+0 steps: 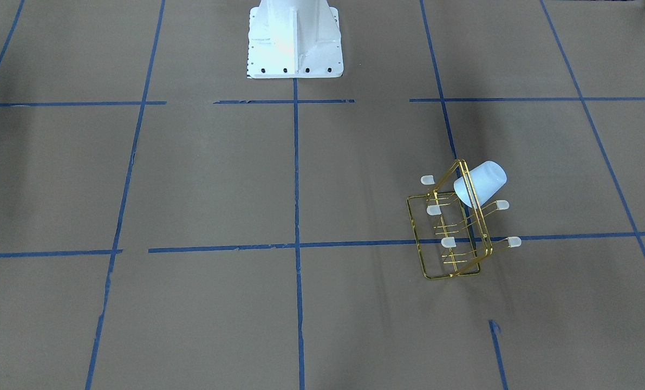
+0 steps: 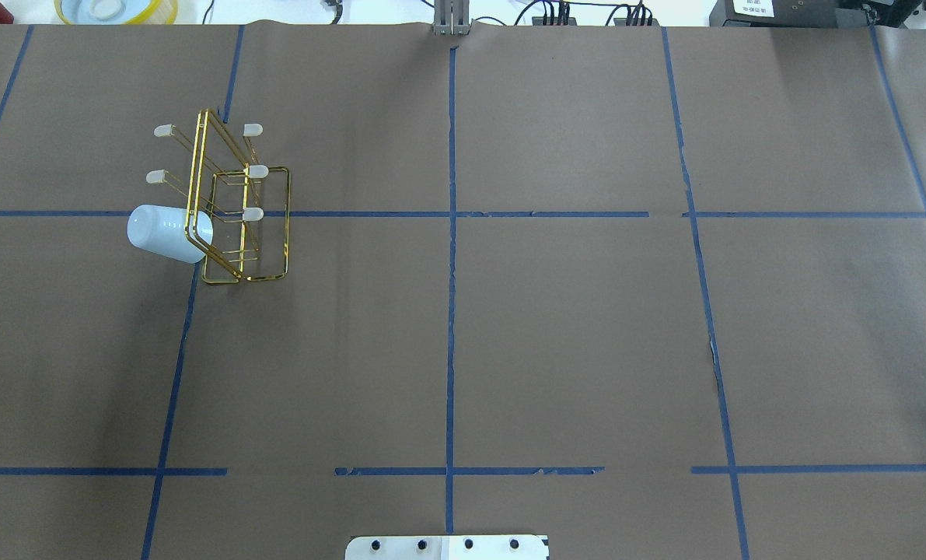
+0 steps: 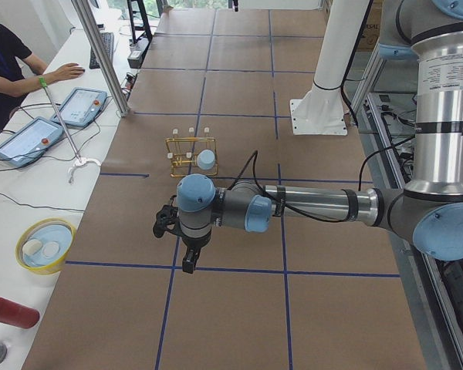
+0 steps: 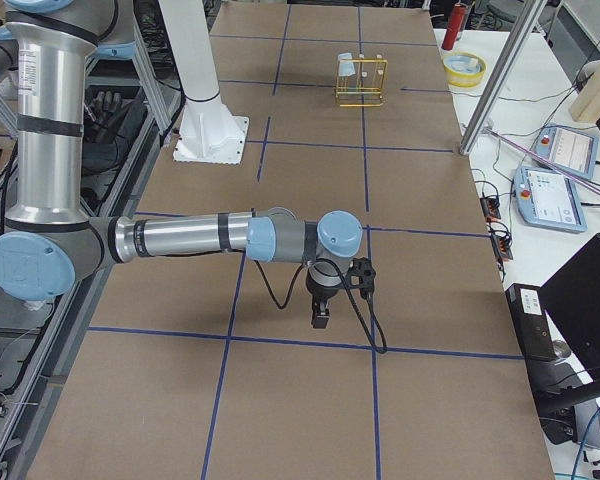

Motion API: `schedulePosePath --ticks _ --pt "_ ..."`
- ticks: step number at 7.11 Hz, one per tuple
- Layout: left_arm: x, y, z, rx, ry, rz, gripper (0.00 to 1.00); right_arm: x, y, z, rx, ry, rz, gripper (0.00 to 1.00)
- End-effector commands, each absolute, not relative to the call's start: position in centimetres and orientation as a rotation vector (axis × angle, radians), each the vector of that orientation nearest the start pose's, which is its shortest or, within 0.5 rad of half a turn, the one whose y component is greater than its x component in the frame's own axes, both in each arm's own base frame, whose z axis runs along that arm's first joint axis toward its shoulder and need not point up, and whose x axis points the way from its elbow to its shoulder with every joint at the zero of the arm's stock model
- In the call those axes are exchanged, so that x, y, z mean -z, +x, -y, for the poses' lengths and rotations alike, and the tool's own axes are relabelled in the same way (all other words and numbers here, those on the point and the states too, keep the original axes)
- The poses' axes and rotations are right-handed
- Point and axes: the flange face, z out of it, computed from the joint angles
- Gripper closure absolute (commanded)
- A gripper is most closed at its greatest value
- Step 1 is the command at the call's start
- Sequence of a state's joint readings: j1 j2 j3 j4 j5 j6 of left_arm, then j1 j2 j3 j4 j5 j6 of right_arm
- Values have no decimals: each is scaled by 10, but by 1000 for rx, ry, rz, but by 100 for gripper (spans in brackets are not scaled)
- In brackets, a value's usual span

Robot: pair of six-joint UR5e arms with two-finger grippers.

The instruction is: Hang cup on cup holder

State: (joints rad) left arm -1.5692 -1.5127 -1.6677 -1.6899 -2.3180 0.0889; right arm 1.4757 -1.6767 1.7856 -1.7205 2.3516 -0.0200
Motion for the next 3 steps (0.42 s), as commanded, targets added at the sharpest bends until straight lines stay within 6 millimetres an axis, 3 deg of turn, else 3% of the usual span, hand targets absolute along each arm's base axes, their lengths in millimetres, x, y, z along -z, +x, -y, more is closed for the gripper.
schedulePosePath --ticks 1,3 --pt "-629 -65 478 -145 183 -739 0 -617 21 446 93 -69 779 0" --pt "-630 -65 478 -144 182 -734 0 -617 21 446 93 -69 779 0"
